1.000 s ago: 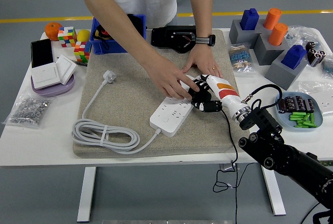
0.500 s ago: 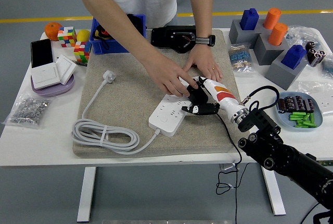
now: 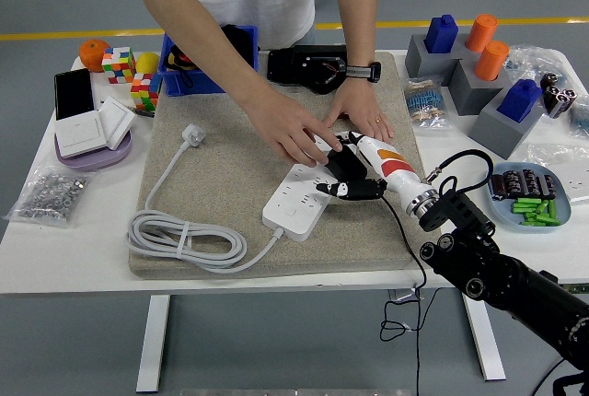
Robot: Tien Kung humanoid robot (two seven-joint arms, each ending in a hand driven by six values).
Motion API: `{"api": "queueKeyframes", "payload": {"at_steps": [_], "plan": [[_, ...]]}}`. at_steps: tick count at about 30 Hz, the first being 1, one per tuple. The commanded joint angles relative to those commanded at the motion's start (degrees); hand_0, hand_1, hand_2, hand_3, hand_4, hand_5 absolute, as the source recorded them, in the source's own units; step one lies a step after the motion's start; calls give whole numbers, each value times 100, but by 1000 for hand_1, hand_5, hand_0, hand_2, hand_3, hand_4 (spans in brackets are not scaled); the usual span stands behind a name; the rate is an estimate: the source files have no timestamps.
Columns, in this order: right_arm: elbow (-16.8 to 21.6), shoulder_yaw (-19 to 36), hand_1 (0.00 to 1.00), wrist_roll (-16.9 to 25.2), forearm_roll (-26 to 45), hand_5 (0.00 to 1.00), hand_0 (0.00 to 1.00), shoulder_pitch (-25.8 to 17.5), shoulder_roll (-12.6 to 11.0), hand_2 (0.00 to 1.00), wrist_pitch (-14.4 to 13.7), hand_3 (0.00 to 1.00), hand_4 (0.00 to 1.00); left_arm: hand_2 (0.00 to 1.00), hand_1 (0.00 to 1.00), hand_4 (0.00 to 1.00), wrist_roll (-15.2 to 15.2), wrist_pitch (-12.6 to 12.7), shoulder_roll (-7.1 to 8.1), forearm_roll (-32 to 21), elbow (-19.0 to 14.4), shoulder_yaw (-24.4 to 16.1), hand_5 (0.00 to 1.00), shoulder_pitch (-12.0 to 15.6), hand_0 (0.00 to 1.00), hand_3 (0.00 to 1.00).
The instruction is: Press the white button,pick up the black plug,place it near the board,insert it into the board
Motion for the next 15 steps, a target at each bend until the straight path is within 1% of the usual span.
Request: {"api": "queueKeyframes", "payload": {"at_steps": [8, 11, 12, 15], "plan": [[102, 2, 798, 33, 7, 410, 841, -81, 0, 756, -16, 799, 998, 656, 675, 517, 1, 1, -9, 9, 0, 1, 169, 8, 681, 675], [238, -8, 798, 81, 41, 410, 841, -171, 0, 756, -39, 799, 998, 656, 675, 517, -1, 5, -12, -19, 0, 12, 169, 11, 681, 675], [301, -2, 782, 103, 49, 398, 833, -208, 0, 736, -50, 783, 998, 656, 675, 517, -2, 8, -12, -38, 0, 21, 169, 12, 681, 675], [523, 77, 782, 134, 36, 398, 833, -311, 0, 736, -74, 783, 998, 656, 675, 517, -1, 12, -11, -78, 0, 28, 169, 22, 681, 675]]}}
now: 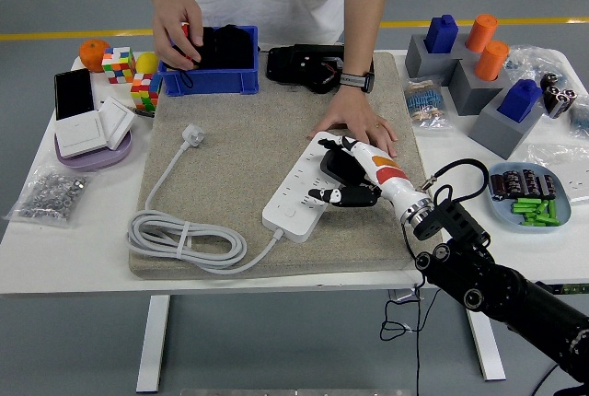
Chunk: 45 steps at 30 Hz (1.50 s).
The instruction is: Press the white button,pick up the black plug,place it near the board,insert it into the board
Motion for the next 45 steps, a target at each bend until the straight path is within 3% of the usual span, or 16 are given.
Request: {"api": "queueKeyframes", "payload": {"at_steps": [4, 12, 21, 26, 27, 32, 33, 38, 39, 45], "plan": [[120, 129, 767, 23, -24, 382, 827, -25, 0, 725, -3, 778, 998, 656, 675, 517, 5, -5, -1, 25, 0, -7, 169, 3, 681, 675], [-50, 224, 767, 35, -75, 374, 824, 48, 0, 726, 14, 778, 998, 656, 675, 516, 2, -7, -7, 71, 0, 1, 169, 10, 681, 675], [454, 419, 765, -8, -182, 369, 823, -96, 0, 726, 13, 774, 998, 656, 675, 516, 2, 5, -12, -17, 0, 22, 171, 22, 681, 675], [517, 461, 765, -21, -206, 369, 823, -128, 0, 726, 16, 774, 998, 656, 675, 516, 0, 6, -13, -12, 0, 21, 171, 19, 681, 675], [710, 599, 724, -76, -267, 293, 804, -257, 0, 682, 30, 756, 998, 656, 675, 516, -5, 8, -16, -8, 0, 23, 171, 2, 682, 675], [1671, 1155, 724, -241, -345, 293, 804, -901, -291, 682, 56, 756, 998, 656, 675, 516, -24, 35, -11, -190, 0, 73, 171, -24, 682, 675], [1754, 1266, 553, -262, -320, 118, 648, -1026, -374, 557, 60, 656, 847, 656, 675, 518, -25, 41, -7, -241, 0, 92, 183, -23, 681, 677], [1937, 1526, 553, -304, -307, 118, 648, -1338, -580, 557, 73, 656, 847, 656, 675, 518, -34, 43, -6, -226, 0, 90, 183, -41, 681, 677], [1948, 1540, 525, -304, -310, 75, 615, -1376, -601, 539, 76, 606, 781, 656, 675, 516, -35, 42, -7, -208, 0, 87, 175, -47, 682, 675], [1934, 1482, 528, -288, -295, 64, 617, -1524, -555, 532, 90, 602, 771, 656, 675, 513, -39, 44, -24, -218, 0, 104, 180, -49, 682, 675]]}}
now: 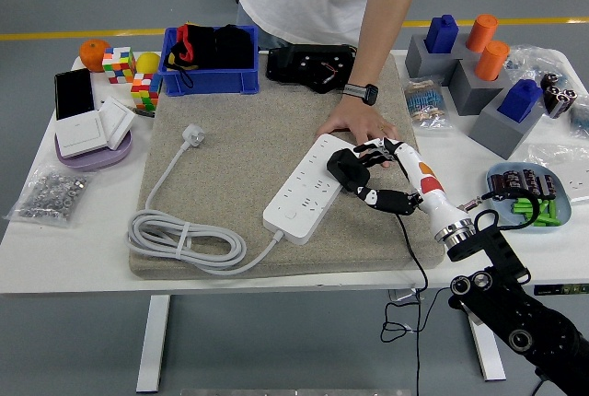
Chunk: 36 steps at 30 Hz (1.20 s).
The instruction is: Press the white button,pick up the black plug,place it near the board,insert it into the board
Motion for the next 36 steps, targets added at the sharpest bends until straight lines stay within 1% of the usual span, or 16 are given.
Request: {"api": "queueKeyframes", "payload": {"at_steps": [4, 6, 11, 12, 14, 28, 36], "plan": [[-41, -87, 528, 19, 5, 64, 617, -5, 96, 532, -7, 602, 771, 656, 675, 513, 1, 4, 1, -27, 0, -4, 180, 10, 682, 675], [-111, -135, 543, 29, 6, 57, 623, 30, 149, 532, -6, 605, 765, 656, 675, 513, -3, 8, -3, -32, 0, -5, 189, 10, 681, 676], [-320, -208, 543, 37, 11, 57, 623, 137, 262, 532, 2, 605, 765, 656, 675, 513, -1, 7, -6, -32, 0, -3, 189, 0, 681, 676], [-342, -212, 561, 37, 11, 56, 640, 151, 276, 536, 3, 606, 764, 656, 675, 512, -1, 8, -6, -38, 0, 0, 191, -2, 681, 677], [-389, -212, 561, 37, 3, 56, 640, 193, 303, 536, 5, 606, 764, 656, 675, 512, -1, 8, -6, -43, 0, 2, 191, -4, 681, 677], [-450, -231, 578, 30, 1, 62, 651, 349, 323, 539, 21, 608, 771, 656, 675, 518, 5, 3, -6, 18, 0, -20, 203, -5, 679, 678], [-415, -247, 585, 30, -7, 61, 655, 401, 311, 539, 28, 608, 774, 656, 675, 515, 13, -6, -2, 46, 0, -23, 206, 16, 680, 678]]}}
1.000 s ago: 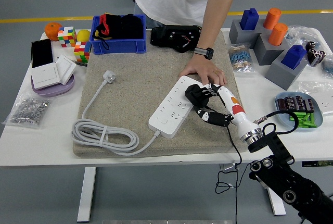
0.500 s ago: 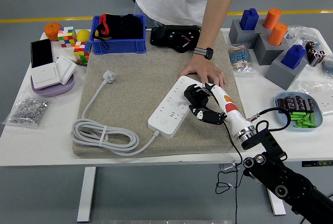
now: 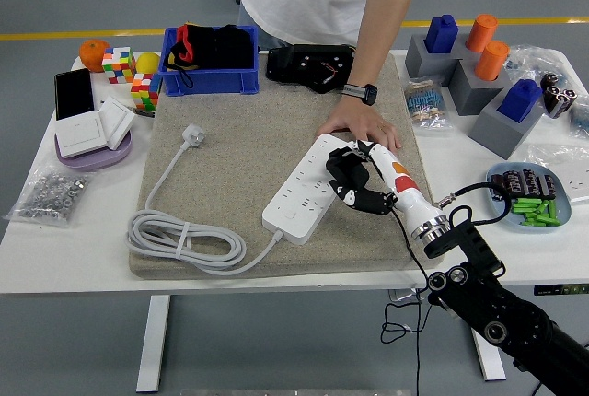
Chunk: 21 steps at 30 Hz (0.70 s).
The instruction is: Press the white button,pick up the black plug,place it near the board,insert it into the board
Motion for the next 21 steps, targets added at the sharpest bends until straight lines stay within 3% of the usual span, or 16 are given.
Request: {"api": "queueKeyframes", "payload": {"at_steps": [10, 21], "plan": [[-23, -50, 585, 4, -17, 61, 654, 42, -15, 539, 7, 608, 774, 656, 675, 516, 5, -16, 6, 38, 0, 22, 209, -4, 681, 678], [179, 293, 586, -44, -227, 61, 658, -69, -315, 527, 14, 614, 773, 656, 675, 518, 4, -11, 2, 8, 0, 25, 212, 16, 681, 678]]}}
